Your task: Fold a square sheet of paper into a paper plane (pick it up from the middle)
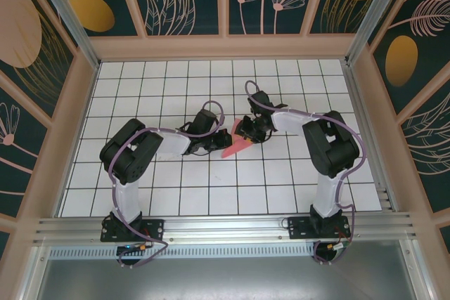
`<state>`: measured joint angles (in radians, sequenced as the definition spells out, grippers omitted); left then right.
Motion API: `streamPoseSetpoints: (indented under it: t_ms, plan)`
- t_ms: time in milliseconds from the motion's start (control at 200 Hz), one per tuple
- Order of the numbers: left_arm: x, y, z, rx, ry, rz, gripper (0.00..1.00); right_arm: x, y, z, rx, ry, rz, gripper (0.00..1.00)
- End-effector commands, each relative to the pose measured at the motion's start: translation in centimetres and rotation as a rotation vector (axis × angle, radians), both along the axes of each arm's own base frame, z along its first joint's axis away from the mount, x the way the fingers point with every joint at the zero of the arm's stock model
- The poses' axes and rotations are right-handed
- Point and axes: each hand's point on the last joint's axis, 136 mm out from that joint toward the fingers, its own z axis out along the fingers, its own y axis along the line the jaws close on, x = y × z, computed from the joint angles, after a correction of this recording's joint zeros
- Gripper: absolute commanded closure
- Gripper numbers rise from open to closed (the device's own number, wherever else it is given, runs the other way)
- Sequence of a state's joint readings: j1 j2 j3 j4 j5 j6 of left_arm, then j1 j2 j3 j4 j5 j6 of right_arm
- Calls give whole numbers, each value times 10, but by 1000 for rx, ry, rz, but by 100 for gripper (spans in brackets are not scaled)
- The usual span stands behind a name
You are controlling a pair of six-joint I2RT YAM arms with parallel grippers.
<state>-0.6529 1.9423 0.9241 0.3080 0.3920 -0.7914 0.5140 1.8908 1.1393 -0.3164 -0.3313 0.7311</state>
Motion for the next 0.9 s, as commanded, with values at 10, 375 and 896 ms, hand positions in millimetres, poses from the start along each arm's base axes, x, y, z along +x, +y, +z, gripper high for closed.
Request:
streamPoseSetpoints:
  t_ms: [10,375,896]
  plan:
    - [-10,22,-38,130,90,41,96,5,-8,33,-28,-101,21,59]
    - [-15,27,-48,152,112,44,100,-6,13,39,151,-224,148,91]
    - [-23,34,-60,197,172,59,100,1,9,-7,130,-212,203,97]
